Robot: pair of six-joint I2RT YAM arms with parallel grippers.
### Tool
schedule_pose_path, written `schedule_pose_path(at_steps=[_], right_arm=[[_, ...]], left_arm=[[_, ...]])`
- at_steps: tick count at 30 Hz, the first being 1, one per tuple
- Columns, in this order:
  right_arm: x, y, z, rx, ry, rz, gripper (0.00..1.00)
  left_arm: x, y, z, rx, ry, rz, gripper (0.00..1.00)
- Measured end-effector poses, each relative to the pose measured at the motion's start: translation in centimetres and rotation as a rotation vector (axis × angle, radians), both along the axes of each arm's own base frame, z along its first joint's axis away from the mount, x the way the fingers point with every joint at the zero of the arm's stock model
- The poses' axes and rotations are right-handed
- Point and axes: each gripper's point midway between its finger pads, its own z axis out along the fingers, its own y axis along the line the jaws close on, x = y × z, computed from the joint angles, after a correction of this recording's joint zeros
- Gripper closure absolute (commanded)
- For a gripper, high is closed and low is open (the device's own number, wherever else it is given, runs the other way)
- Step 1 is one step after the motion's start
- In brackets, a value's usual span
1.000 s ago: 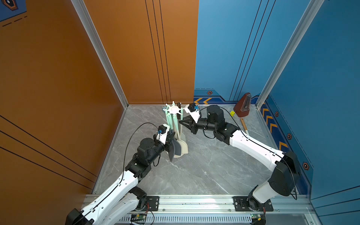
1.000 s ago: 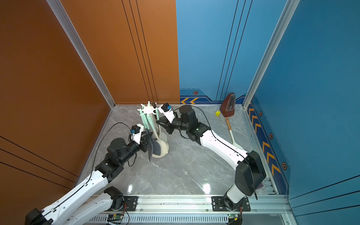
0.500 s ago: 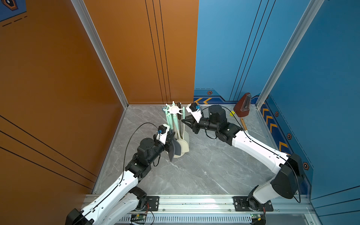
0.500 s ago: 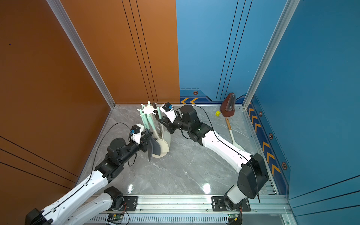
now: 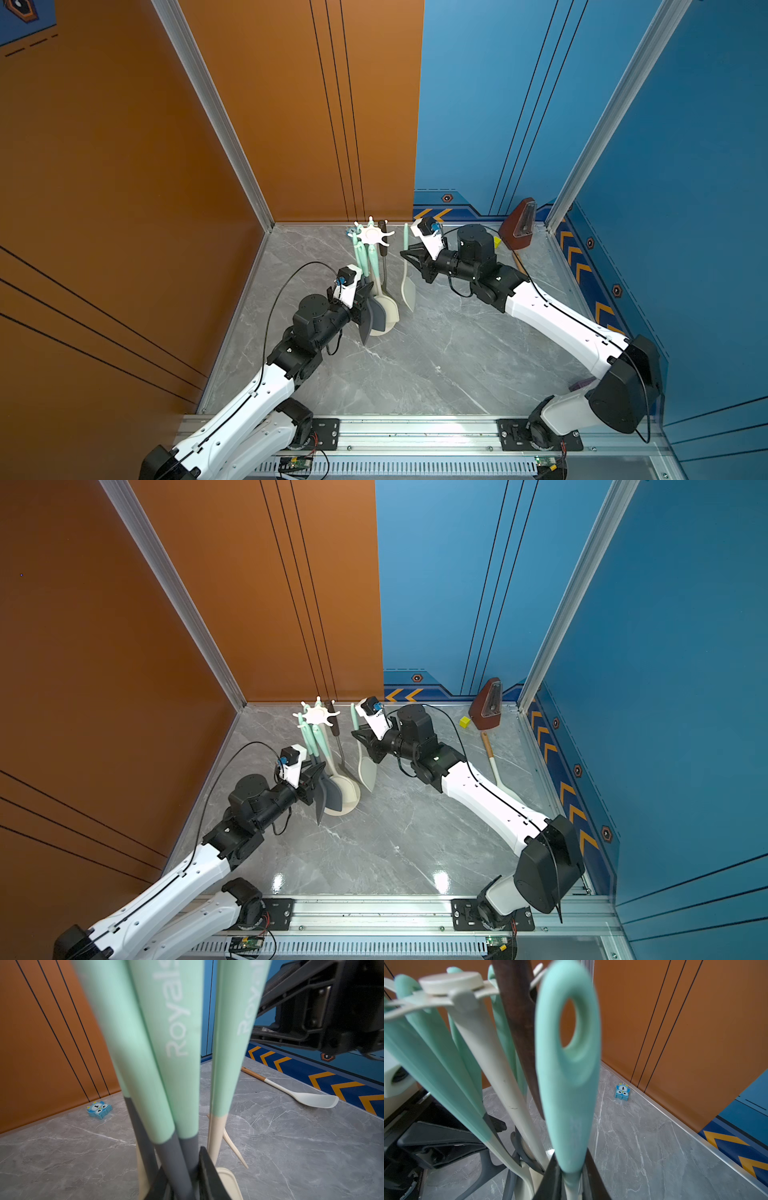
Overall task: Take the spatula off the kitchen utensil rack
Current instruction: Take off the spatula from the rack, then place the spatula at the center of the board.
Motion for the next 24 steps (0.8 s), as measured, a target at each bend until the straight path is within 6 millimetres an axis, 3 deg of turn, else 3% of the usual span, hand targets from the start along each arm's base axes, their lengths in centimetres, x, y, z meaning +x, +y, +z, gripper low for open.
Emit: schedule_pose_path(at_steps=[12, 24], right_arm=[[3.8, -4.8, -0.1, 0.03, 0.06, -0.191, 1.0], [6.6, -10.1, -2.9, -0.03, 0.17, -0.444, 1.0]], left_arm=[[0.0, 0.0, 0.0, 0.0, 0.0, 0.0, 0.79], [0.0, 0.0, -0.1, 0.001, 0.001, 0.0, 0.78]])
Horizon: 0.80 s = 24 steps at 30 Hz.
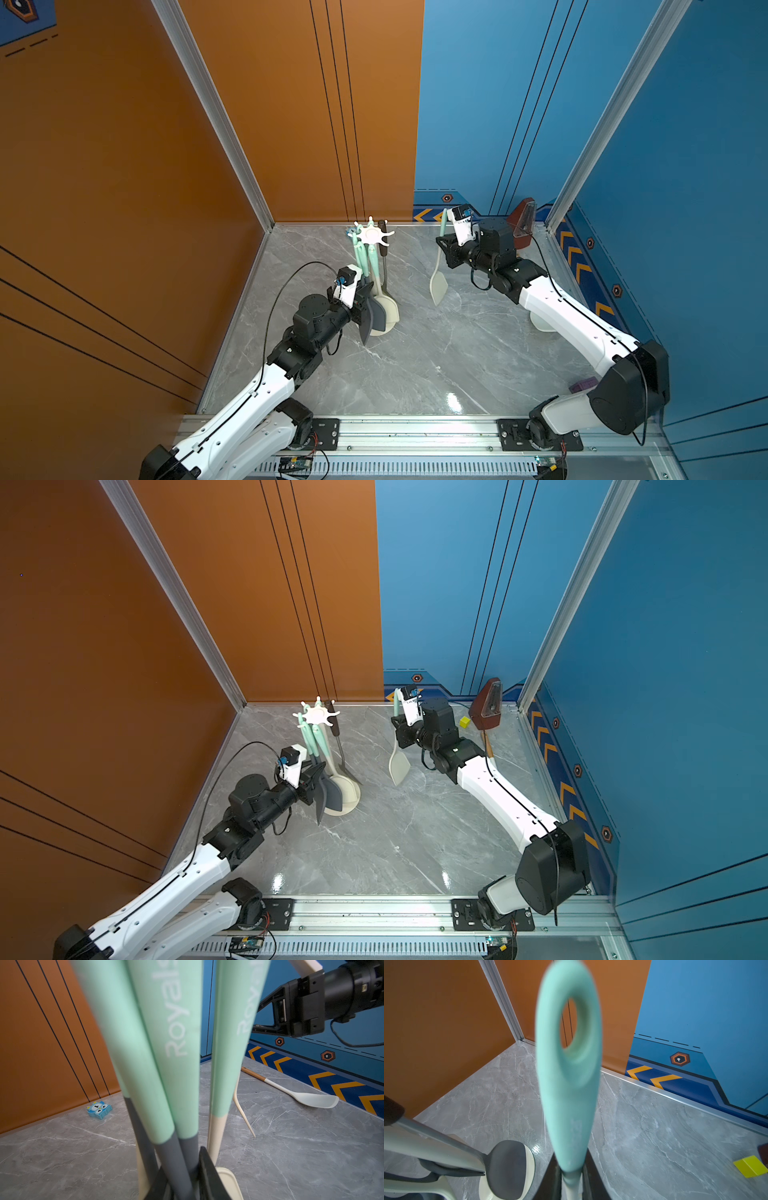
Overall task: Take the spatula off the kitchen utensil rack
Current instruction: Place the spatula at the center of the board.
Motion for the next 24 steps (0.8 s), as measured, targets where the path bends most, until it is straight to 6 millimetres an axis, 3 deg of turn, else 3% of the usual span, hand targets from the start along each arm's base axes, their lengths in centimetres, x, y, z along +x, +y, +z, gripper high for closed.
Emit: schedule_pose_path(at_steps=[13, 24], right_arm=[[2.1, -8.3, 0.4, -0.097, 0.073, -0.354, 1.0], [2.2, -13.8, -2.1, -0.181, 0.172, -0.516, 0.99]], left_arm=[[0.0, 0.0, 0.0, 0.0, -0.001, 0.0, 0.78], [0.0, 0.0, 0.0, -0.001, -0.001, 0.0, 0.78]])
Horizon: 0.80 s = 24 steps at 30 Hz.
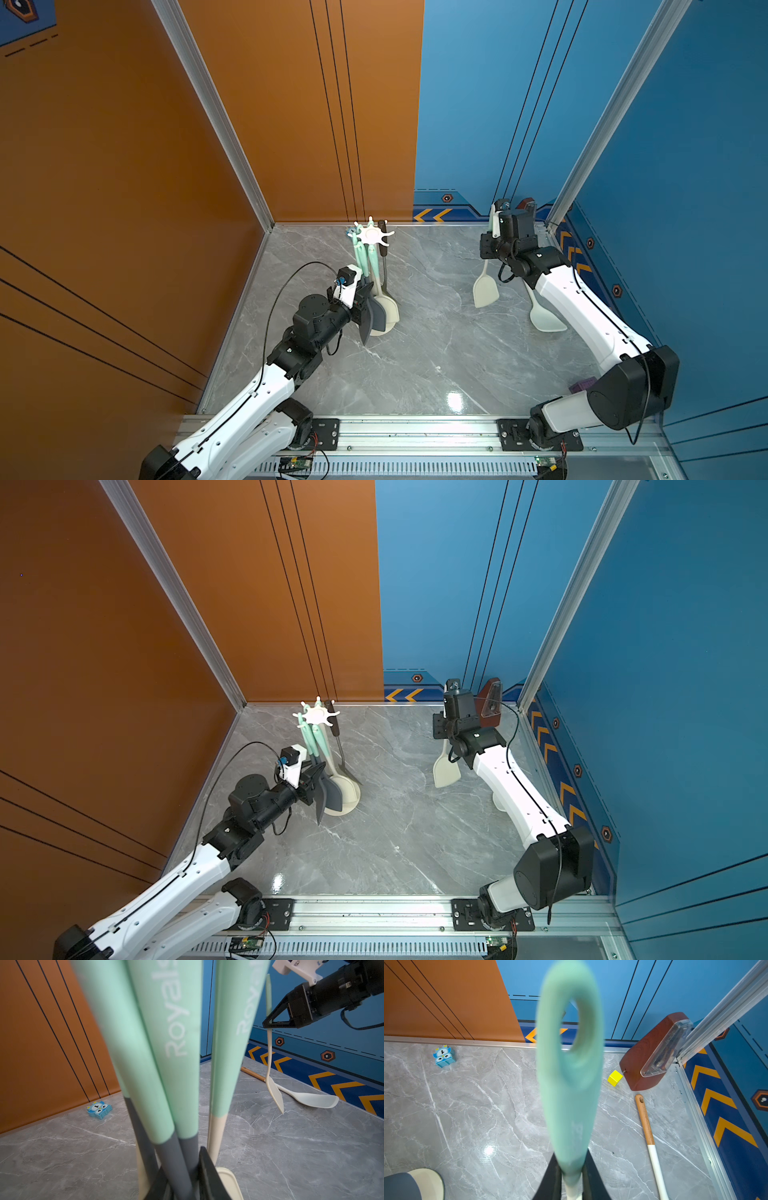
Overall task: Take the spatula off the kitchen utensil rack
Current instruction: Place the spatula at the center of the board.
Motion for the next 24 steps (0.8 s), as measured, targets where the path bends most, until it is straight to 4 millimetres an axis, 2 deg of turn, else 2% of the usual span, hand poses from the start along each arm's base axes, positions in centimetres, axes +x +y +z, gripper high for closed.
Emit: schedule_pose_path(at_steps=[5, 14, 24], right_arm=[[0.3, -2.1, -1.6, -0.026, 0.051, -0.06, 0.99], [0.9, -5.3, -6.0, -0.063, 0.194, -0.133, 0.99], [2.1, -6.2, -8.0, -0.077, 0.273, -0.151, 0.99]], left_arm=[[0.0, 0.0, 0.0, 0.0, 0.0, 0.0, 0.78], [0.0, 0.0, 0.0, 0.0, 0.0, 0.0, 0.78], [0.0, 0.0, 0.0, 0.0, 0.0, 0.001, 0.78]])
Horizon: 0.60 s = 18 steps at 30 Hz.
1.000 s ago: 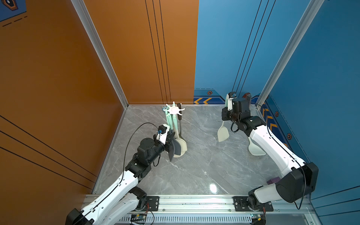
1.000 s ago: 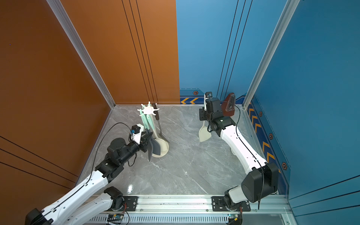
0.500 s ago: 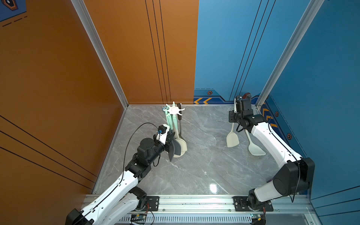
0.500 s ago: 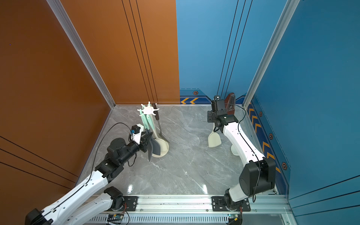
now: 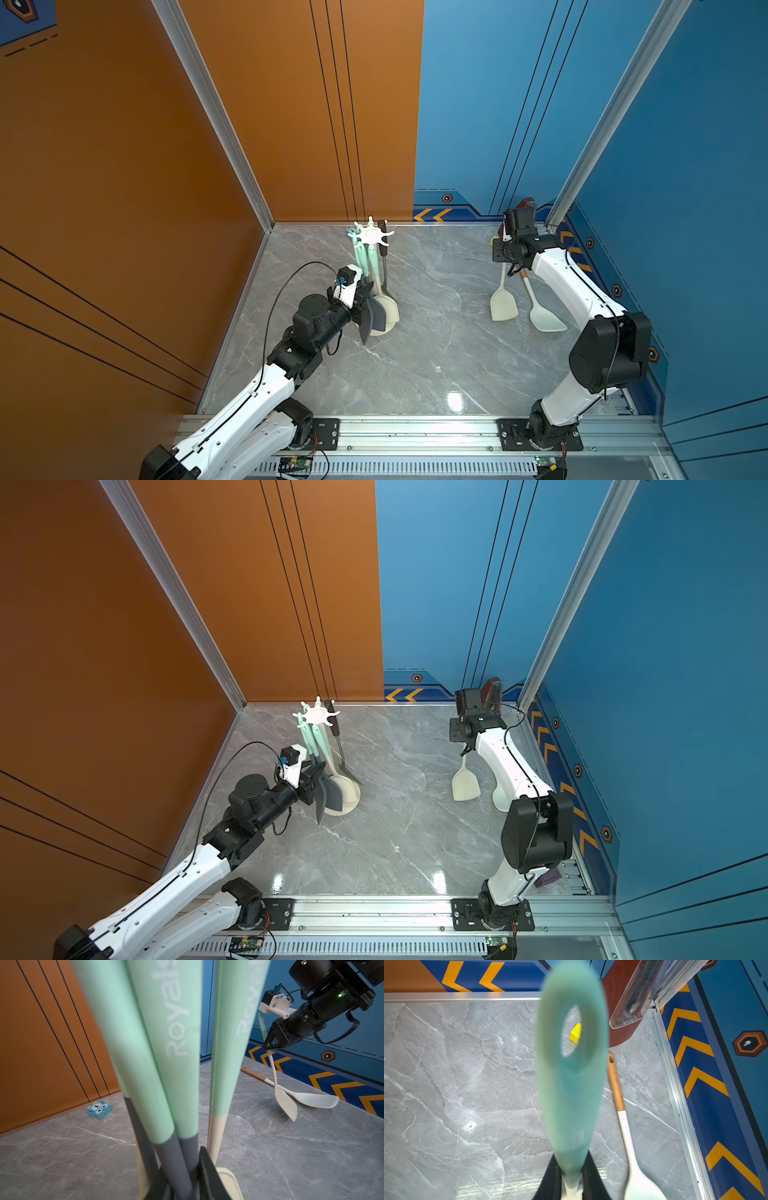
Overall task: Take the spatula off the kitchen utensil rack
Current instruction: Place the spatula at the center of the board.
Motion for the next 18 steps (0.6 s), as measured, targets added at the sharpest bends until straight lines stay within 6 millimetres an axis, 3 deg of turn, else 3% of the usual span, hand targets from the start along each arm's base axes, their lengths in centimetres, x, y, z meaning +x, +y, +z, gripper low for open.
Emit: schedule_pose_path(at_steps=[7, 18], right_arm=[[0.2, 0.0, -3.1, -0.016, 0.083, -0.001, 1.0], [1.4, -0.4, -6.3, -0.065, 0.148, -0.007, 1.0]], left_arm=[[0.0, 0.1, -0.1, -0.001, -0.004, 0.003, 0.78], [0.0, 0.1, -0.1, 0.004, -0.008, 0.002, 0.78]])
